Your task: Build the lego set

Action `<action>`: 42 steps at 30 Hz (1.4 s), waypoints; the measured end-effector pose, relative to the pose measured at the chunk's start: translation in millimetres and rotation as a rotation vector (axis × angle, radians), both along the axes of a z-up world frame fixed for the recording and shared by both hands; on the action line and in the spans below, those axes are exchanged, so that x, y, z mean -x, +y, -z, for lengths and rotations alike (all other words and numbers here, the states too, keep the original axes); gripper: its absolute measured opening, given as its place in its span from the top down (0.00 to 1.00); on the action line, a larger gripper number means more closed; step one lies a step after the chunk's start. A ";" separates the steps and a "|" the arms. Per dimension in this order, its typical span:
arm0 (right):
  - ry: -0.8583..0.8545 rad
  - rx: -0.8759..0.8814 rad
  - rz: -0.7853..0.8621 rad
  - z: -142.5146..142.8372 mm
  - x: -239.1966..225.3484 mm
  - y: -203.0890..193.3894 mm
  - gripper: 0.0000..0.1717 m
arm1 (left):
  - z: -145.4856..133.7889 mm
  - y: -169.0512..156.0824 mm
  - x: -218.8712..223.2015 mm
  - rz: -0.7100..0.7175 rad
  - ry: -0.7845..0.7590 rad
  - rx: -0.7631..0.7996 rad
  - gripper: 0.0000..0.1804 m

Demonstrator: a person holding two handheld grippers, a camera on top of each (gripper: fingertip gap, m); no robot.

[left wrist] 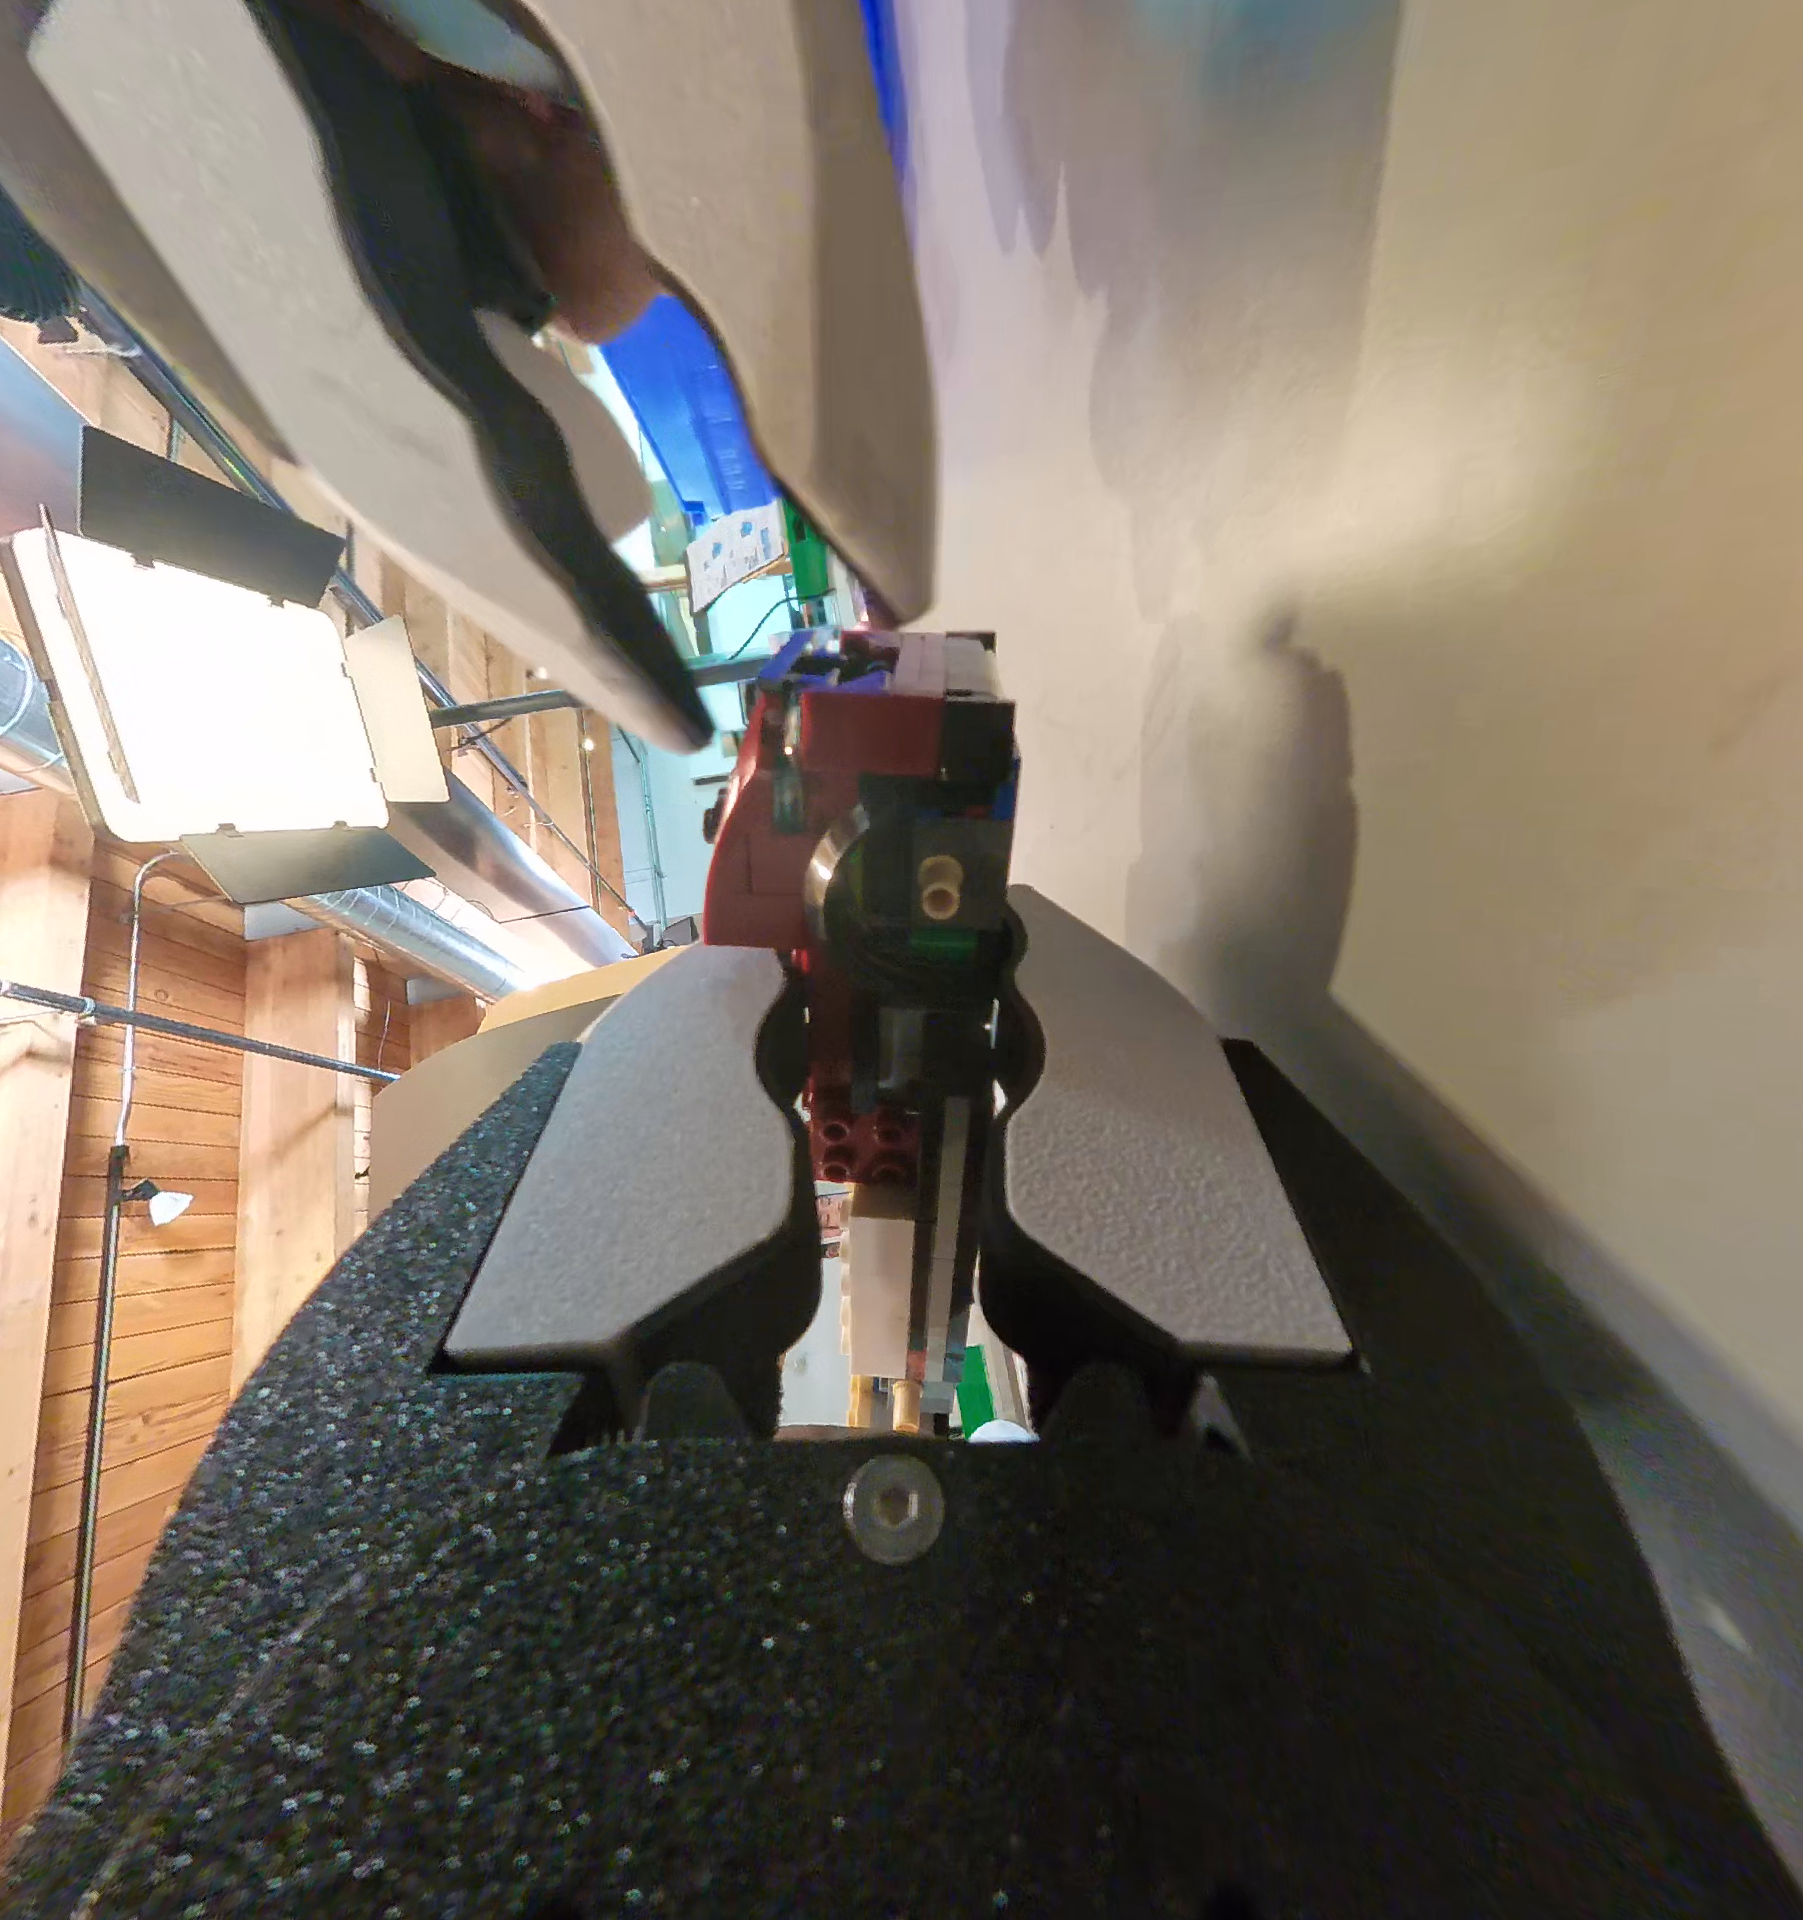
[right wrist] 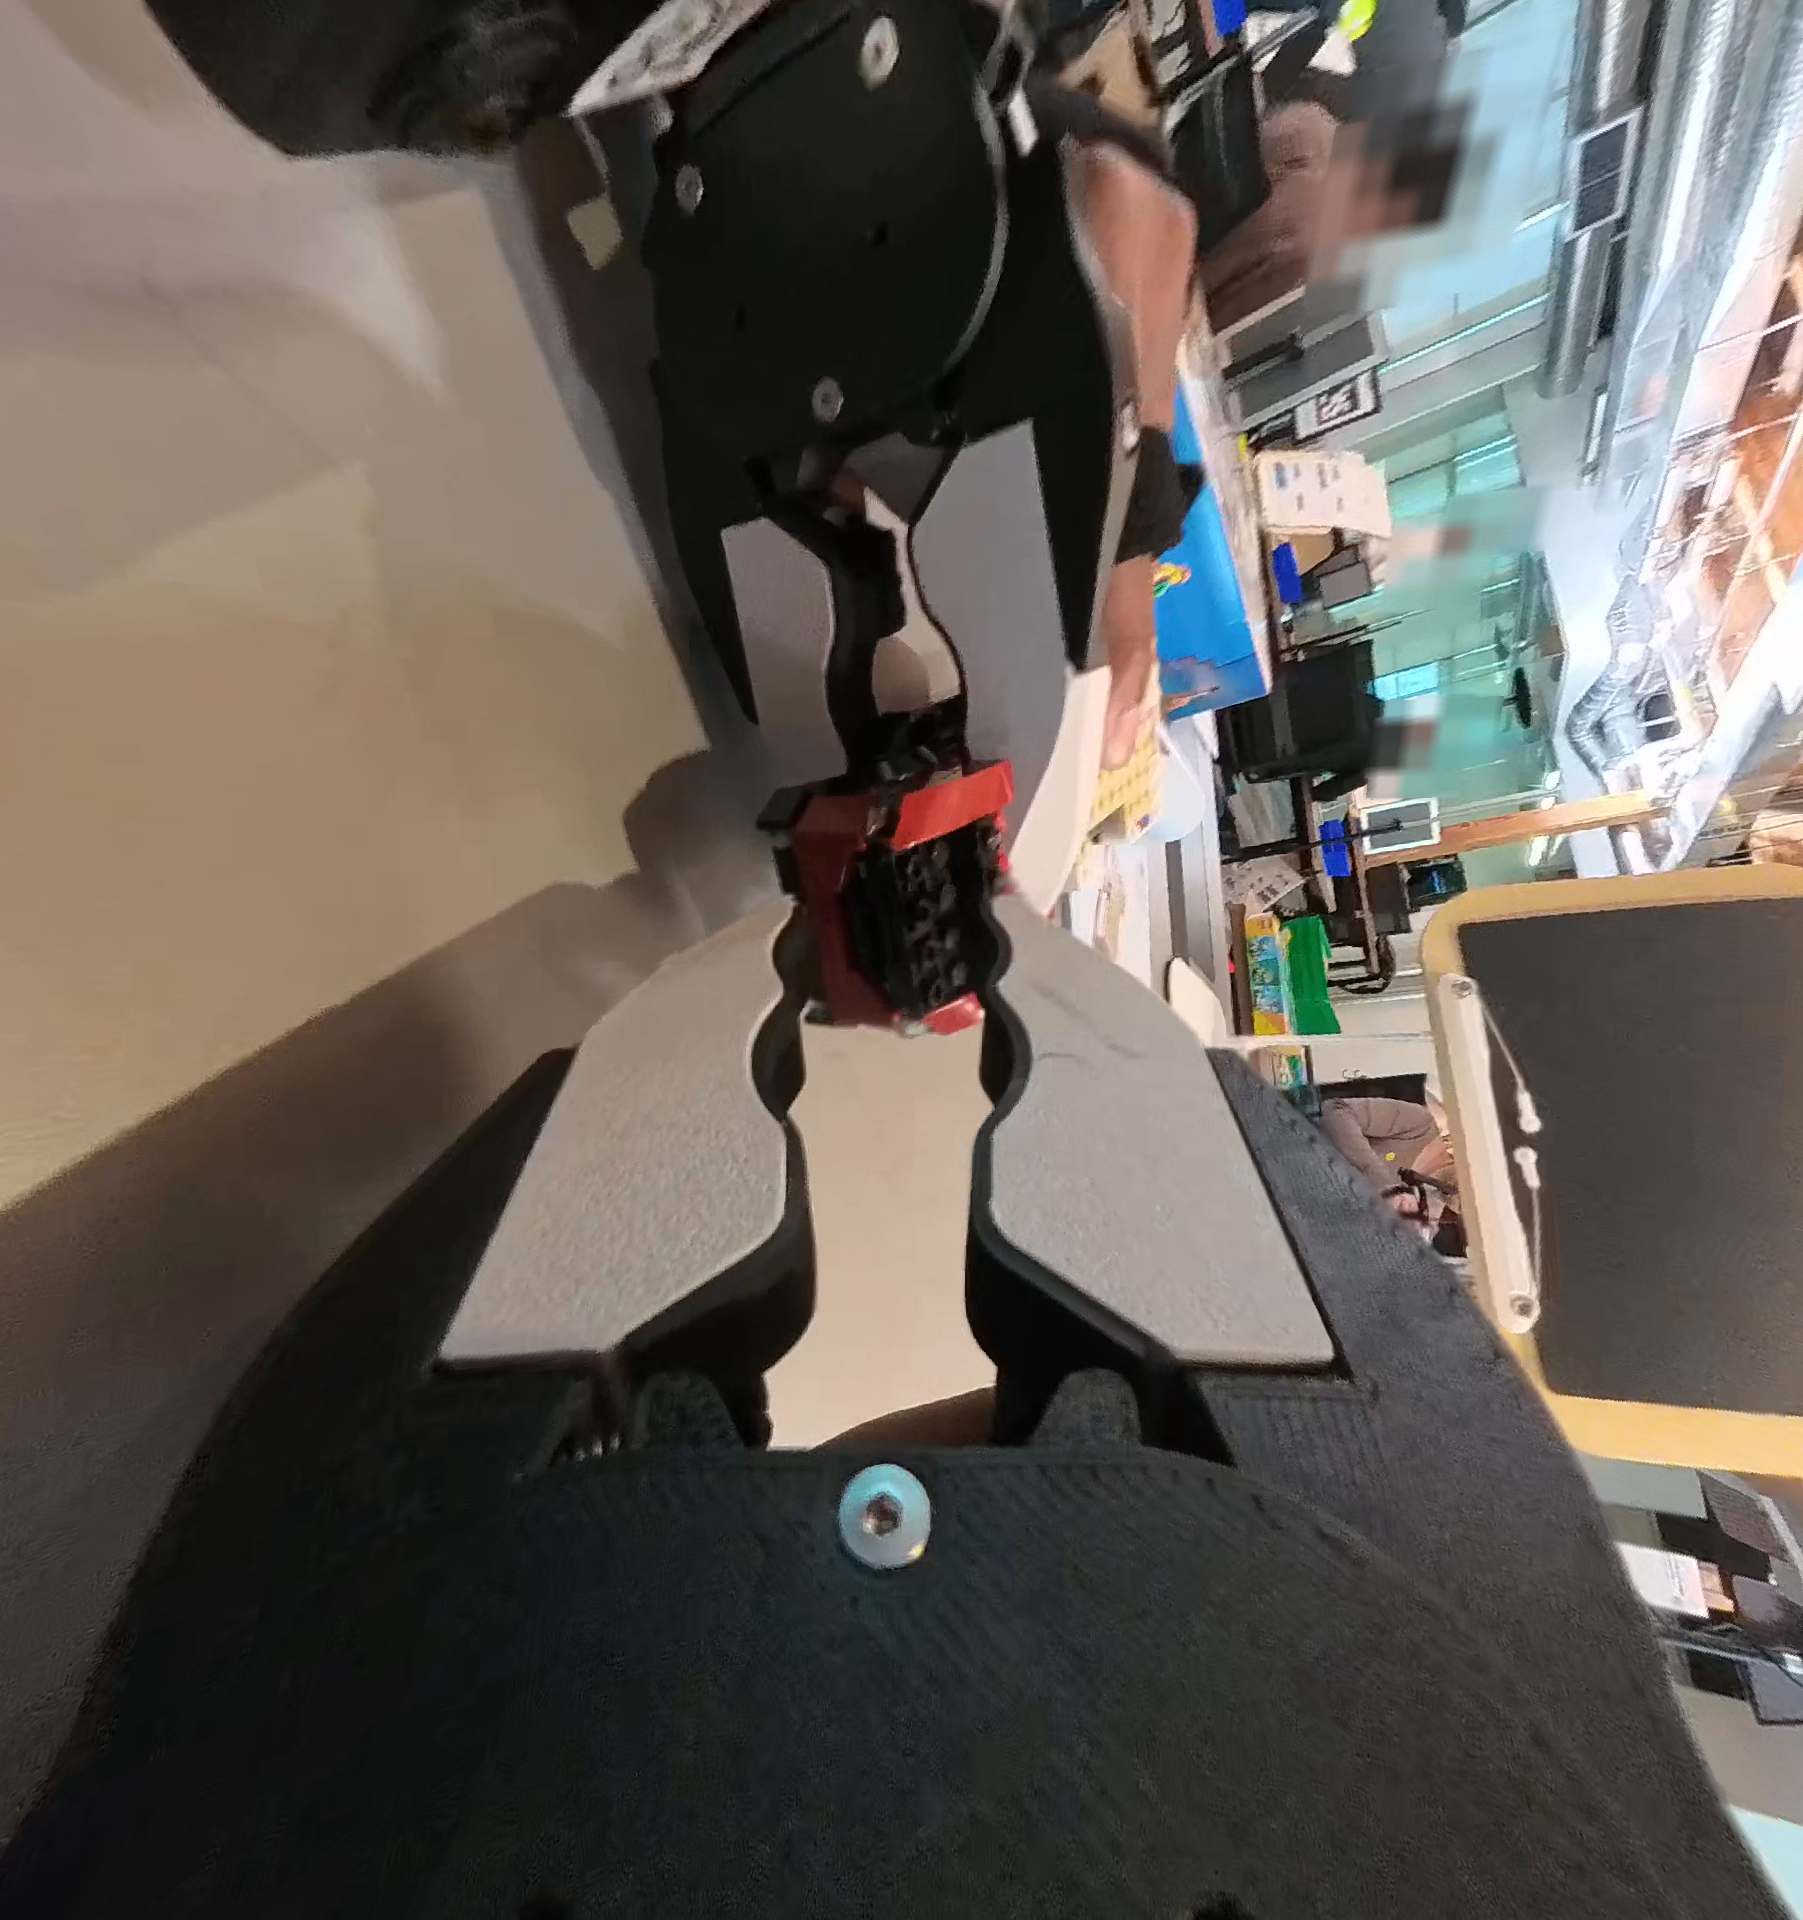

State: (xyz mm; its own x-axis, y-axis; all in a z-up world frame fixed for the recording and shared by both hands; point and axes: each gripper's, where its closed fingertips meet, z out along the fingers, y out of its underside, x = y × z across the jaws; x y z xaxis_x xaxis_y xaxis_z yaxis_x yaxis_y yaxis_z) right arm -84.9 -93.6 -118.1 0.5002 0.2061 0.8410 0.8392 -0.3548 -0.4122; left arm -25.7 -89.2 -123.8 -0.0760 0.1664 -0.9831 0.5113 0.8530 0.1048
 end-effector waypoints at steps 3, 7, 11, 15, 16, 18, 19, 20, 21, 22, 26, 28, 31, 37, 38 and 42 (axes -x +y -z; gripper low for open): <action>0.020 0.000 -0.014 -2.2 3.5 1.1 0.83 | 1.2 -0.6 0.6 0.001 -0.004 -0.008 0.82; -0.010 0.047 -0.013 9.6 3.8 1.5 0.83 | 0.4 -2.8 2.2 0.008 -0.010 -0.009 0.82; -0.013 0.053 -0.012 11.9 3.5 -0.2 0.84 | 7.5 -5.1 2.1 0.015 0.010 -0.013 0.82; 0.015 -0.037 0.004 -5.2 -0.2 -5.6 0.84 | 6.7 -2.7 -0.9 -0.002 0.012 0.002 0.82; 0.024 -0.049 0.016 -6.6 -3.2 -7.9 0.84 | 8.0 -1.2 -1.3 -0.006 0.014 0.000 0.82; 0.026 -0.065 0.042 -5.9 -10.4 -11.9 0.84 | 11.3 1.7 -2.4 -0.016 0.020 -0.003 0.82; 0.033 -0.065 0.051 -3.6 -13.2 -13.5 0.84 | 12.1 2.9 -3.5 -0.023 0.020 -0.006 0.82; 0.040 -0.062 0.060 -0.6 -15.6 -14.8 0.84 | 12.7 3.8 -4.8 -0.028 0.019 -0.007 0.82; 0.043 -0.060 0.066 1.6 -17.4 -15.7 0.84 | 13.2 4.3 -5.7 -0.031 0.020 -0.005 0.82; 0.044 -0.062 0.069 2.7 -18.3 -16.2 0.84 | 13.2 4.9 -6.4 -0.033 0.023 0.000 0.82; 0.066 -0.071 0.065 3.6 -15.6 -14.7 0.83 | 13.3 6.7 -6.7 -0.046 0.022 0.005 0.82; 0.064 -0.071 0.063 5.1 -13.8 -13.9 0.83 | 13.1 8.7 -8.3 -0.055 0.022 0.006 0.82; 0.062 -0.065 0.060 8.5 -11.0 -12.9 0.83 | 11.7 9.1 -5.3 -0.063 0.020 0.009 0.82; 0.049 -0.075 0.066 9.4 -9.6 -12.2 0.83 | 8.0 11.9 -4.1 -0.071 0.014 0.018 0.82; 0.050 -0.078 0.068 9.2 -9.8 -12.2 0.83 | 7.3 11.3 -3.7 -0.071 0.015 0.019 0.82; 0.045 -0.079 0.079 10.8 -11.8 -11.9 0.83 | 8.3 8.6 -2.0 -0.077 0.017 0.022 0.82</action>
